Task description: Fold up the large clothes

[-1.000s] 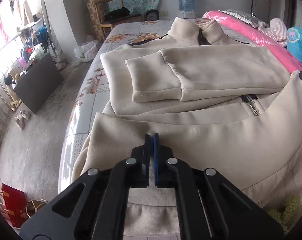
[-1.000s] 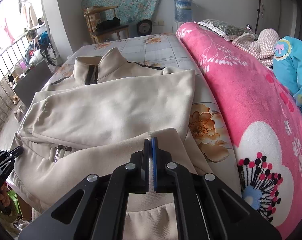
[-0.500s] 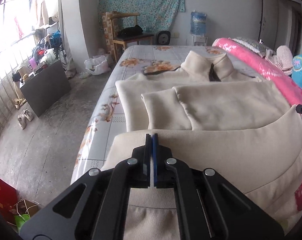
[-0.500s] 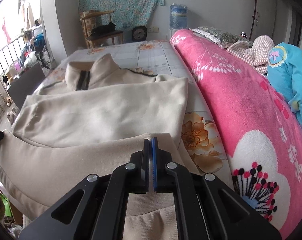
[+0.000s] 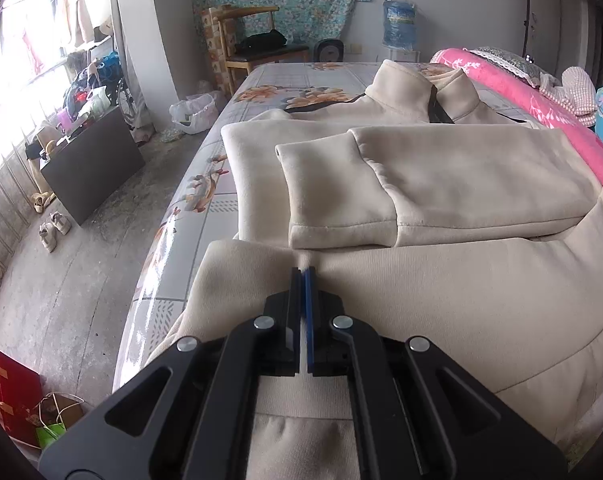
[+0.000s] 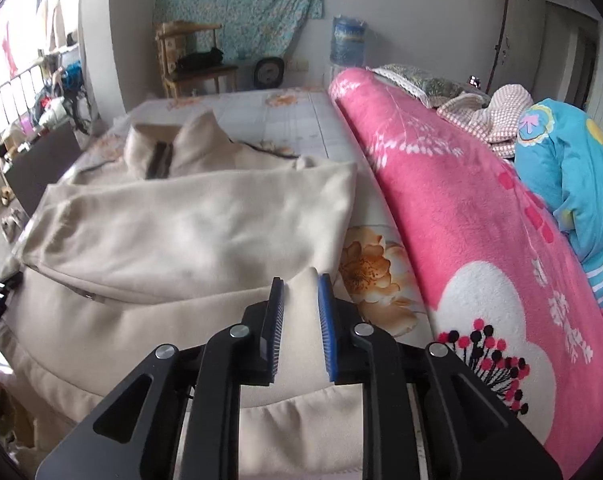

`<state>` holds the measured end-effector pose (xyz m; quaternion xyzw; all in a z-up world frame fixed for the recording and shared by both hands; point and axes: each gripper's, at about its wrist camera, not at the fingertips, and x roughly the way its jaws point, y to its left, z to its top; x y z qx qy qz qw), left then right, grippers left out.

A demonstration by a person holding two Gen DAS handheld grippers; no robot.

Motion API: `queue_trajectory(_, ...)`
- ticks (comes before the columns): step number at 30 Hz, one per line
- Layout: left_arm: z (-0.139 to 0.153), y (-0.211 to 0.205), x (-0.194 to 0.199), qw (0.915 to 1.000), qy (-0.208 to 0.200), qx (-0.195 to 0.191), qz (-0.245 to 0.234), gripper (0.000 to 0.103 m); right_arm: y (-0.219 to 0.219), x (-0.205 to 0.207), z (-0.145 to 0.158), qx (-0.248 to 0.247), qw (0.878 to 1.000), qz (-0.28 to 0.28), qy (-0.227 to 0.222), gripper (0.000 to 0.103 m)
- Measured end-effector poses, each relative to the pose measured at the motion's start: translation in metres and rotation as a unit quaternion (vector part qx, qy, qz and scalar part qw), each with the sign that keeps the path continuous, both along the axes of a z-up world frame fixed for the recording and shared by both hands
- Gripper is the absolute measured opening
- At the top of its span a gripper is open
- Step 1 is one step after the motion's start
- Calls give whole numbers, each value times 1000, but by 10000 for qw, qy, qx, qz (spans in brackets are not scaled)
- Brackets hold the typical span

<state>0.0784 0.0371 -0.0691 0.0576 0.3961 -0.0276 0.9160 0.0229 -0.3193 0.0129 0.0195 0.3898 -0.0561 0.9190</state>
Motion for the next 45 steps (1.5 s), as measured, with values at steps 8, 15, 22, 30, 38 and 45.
queue_trajectory(8,0,1,0,10000,24,-16,-30,1,112,-5,-17,927,9611,2557,488,19)
queue_trajectory(15,1,1,1,9999,74,-33,-121,2,163,14,-66,635,9433,3139,875,16)
queue_trajectory(22,42,8,-31,9930,-302,-914,-691,21,156,27,-69,851,9469,3016,723,11)
queue_trajectory(30,1,-46,-37,9803,617,-1165,-1468,22,146,38,-69,1291,9498,2746,757,10)
queue_trajectory(38,-2,-50,-36,9826,571,-1059,-1413,21,66,6,-34,633,9841,1621,362,14)
queue_trajectory(45,-1,-49,-35,9823,583,-1063,-1428,21,-42,-2,-67,387,9970,70,666,3)
